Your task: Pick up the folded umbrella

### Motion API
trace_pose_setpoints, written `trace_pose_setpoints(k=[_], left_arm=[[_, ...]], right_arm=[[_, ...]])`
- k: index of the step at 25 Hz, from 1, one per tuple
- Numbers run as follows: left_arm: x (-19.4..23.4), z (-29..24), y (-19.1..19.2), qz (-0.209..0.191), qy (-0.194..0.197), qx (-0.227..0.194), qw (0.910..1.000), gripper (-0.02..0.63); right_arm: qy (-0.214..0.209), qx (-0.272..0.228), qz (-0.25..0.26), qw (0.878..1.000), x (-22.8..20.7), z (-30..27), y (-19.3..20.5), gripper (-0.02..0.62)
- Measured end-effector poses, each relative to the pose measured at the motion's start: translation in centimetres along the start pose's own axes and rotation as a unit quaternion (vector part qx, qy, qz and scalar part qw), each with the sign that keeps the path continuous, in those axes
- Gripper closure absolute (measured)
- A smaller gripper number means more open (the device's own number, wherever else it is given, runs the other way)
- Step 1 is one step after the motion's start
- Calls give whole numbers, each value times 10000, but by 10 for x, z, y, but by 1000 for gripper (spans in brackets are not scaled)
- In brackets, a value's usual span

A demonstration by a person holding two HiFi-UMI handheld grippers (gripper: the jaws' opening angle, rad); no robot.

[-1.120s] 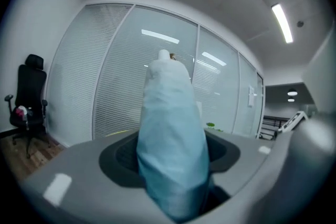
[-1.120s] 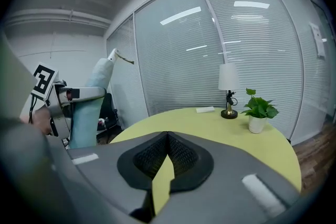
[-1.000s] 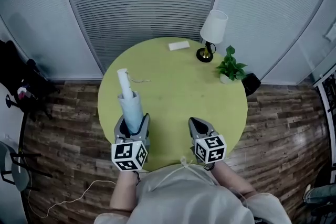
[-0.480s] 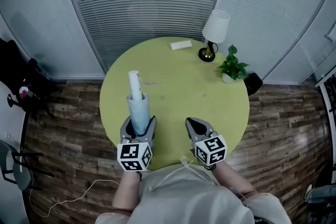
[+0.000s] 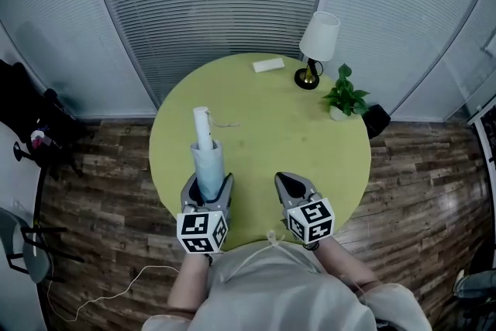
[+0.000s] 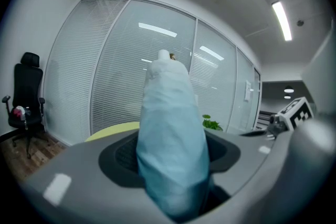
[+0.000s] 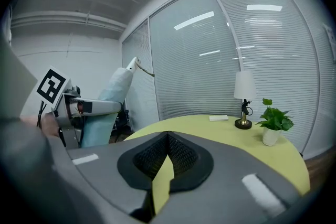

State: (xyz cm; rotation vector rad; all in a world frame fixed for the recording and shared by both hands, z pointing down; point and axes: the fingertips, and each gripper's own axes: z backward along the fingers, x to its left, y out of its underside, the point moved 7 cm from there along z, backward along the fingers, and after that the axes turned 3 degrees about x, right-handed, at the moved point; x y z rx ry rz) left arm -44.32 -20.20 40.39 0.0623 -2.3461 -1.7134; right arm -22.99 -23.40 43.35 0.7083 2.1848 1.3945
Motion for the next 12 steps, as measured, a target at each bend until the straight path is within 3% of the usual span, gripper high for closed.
trace_pose_setpoints(k=[12], left_arm=[[-1, -4, 7, 17, 86, 183, 9998, 312]], right_arm=[[136, 84, -27, 9999, 2, 0, 4, 597]])
